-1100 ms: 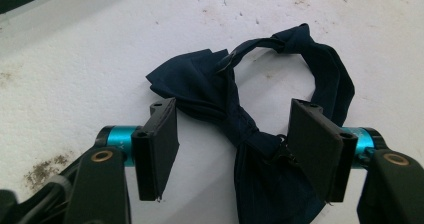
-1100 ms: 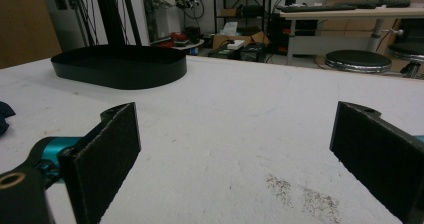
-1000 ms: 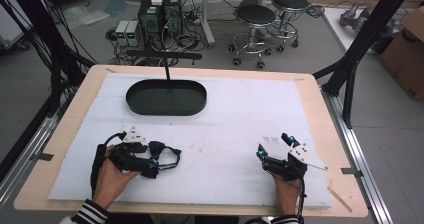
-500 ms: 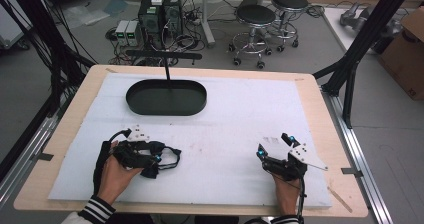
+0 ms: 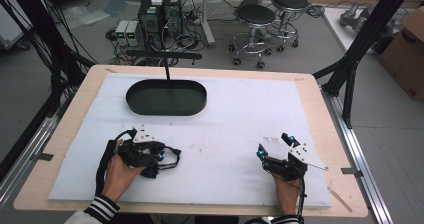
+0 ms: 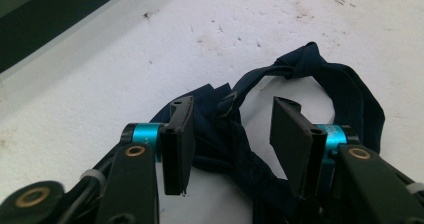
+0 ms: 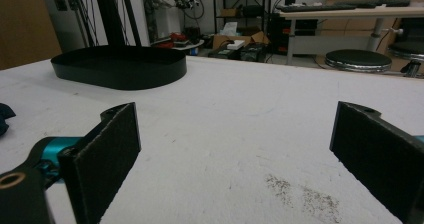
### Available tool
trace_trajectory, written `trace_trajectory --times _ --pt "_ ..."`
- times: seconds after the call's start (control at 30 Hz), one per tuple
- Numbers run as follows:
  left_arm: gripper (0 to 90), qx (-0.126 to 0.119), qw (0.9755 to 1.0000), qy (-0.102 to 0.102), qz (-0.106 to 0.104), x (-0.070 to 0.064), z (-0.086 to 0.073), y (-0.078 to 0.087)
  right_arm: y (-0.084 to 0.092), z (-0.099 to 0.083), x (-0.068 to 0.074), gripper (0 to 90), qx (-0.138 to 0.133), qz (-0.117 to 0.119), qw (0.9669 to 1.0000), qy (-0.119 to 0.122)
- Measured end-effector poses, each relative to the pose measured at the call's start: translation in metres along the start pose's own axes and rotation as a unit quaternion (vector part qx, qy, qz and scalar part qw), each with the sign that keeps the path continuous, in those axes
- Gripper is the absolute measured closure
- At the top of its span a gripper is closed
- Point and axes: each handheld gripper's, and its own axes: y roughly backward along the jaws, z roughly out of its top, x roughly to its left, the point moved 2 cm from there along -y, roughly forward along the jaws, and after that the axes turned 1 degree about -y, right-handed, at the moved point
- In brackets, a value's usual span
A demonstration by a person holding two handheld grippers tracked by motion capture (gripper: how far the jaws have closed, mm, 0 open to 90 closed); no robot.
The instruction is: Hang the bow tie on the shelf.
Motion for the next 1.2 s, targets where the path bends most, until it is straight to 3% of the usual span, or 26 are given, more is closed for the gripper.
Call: trace_trajectory --times 0.3,0.87,0.93,1.2 --pt "55.6 0.012 0.9998 -0.017 0.008 -0.0018 0.0050 -0.0057 0.0002 0.0000 0.0002 4.9 0.001 0.000 1.0000 -0.001" --pt "79.0 0.023 0.9975 -0.057 0.035 -0.0058 0.0046 -0.0061 0.0004 0.0000 0.0000 4.9 0.000 0.000 1.0000 -0.005" --pt "83.3 0.024 0.9977 -0.056 0.029 -0.0057 0.0049 -0.0059 0.0004 -0.0001 0.0000 4.9 0.000 0.000 1.0000 -0.004" --pt "84.7 0.009 0.9990 -0.037 0.022 -0.0041 0.0057 -0.0029 0.0004 -0.0001 -0.0003 4.9 -0.002 0.000 1.0000 -0.004"
